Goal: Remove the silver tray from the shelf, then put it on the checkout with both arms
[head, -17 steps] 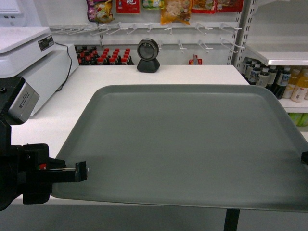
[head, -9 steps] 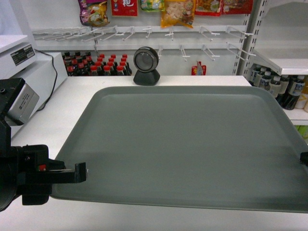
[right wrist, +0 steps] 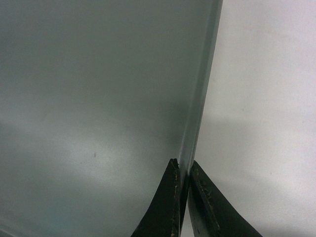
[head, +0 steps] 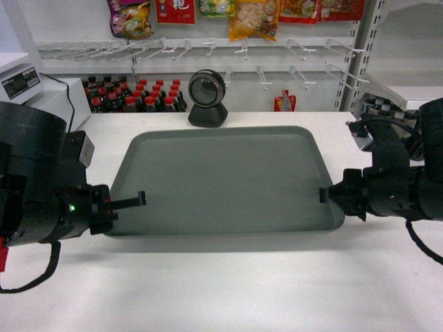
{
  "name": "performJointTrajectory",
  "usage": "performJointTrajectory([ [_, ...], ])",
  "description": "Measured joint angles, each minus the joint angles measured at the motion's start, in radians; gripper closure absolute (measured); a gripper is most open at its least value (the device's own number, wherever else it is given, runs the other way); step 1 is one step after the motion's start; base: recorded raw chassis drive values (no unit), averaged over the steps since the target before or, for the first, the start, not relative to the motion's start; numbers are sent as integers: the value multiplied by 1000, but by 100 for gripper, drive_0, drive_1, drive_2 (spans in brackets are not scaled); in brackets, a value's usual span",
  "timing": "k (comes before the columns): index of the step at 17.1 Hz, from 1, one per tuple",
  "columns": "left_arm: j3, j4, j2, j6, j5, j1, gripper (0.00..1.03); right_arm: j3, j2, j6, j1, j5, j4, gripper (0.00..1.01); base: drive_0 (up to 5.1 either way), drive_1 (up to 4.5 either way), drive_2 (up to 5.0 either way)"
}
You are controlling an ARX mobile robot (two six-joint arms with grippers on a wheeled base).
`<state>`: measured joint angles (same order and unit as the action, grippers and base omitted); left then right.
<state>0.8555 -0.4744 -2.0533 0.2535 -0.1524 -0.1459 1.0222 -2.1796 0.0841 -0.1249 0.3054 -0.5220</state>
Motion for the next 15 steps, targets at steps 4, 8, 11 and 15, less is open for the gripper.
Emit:
performJointTrajectory([
  [4, 22, 27, -64, 12, -18, -14, 95, 15, -63, -32, -7, -68, 14, 88, 0, 0, 0],
  [8, 41, 29, -79, 18, -68, -11, 75, 13, -62, -37, -5, -103, -23, 68, 0, 0, 0],
  [11, -5, -24, -26, 27, -89, -10, 47, -58, -5, -26, 30, -148, -116, 40, 0, 0, 0],
  [15, -173, -461, 225, -86, -92, -30, 26, -170, 76, -53, 47, -296, -482, 27, 0, 0, 0],
])
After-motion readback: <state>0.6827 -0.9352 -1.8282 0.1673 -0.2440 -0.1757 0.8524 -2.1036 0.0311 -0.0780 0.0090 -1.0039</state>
